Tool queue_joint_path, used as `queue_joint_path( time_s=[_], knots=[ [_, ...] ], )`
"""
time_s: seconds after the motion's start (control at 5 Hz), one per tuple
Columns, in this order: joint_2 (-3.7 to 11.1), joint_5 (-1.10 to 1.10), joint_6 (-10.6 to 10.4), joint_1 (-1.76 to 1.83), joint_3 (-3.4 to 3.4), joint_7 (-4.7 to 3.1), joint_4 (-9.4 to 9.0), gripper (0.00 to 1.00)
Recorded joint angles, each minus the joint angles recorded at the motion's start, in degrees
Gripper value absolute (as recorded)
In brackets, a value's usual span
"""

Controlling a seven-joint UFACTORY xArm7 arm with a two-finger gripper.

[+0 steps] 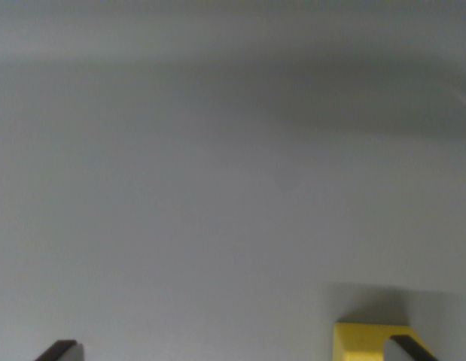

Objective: Pick yellow cube

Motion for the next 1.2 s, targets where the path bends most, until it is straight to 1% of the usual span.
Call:
queue_joint_path(
  time_s=[0.2, 0.4, 0.6, 0.8, 1.0, 1.2],
  knots=[
    [1.48, 0.57, -2.63, -0.72, -0.42, -1.68, -1.46, 0.0],
    [1.48, 0.57, -2.63, -0.72, -0.42, -1.68, -1.46, 0.0],
    [2.9, 1.11, -5.15, -1.42, -0.83, -3.3, -2.87, 0.0],
    [2.9, 1.11, -5.15, -1.42, -0.83, -3.3, -2.87, 0.0],
    [4.26, 1.62, -7.55, -2.07, -1.22, -4.83, -4.2, 0.0],
    [4.26, 1.62, -7.55, -2.07, -1.22, -4.83, -4.2, 0.0]
  ],
)
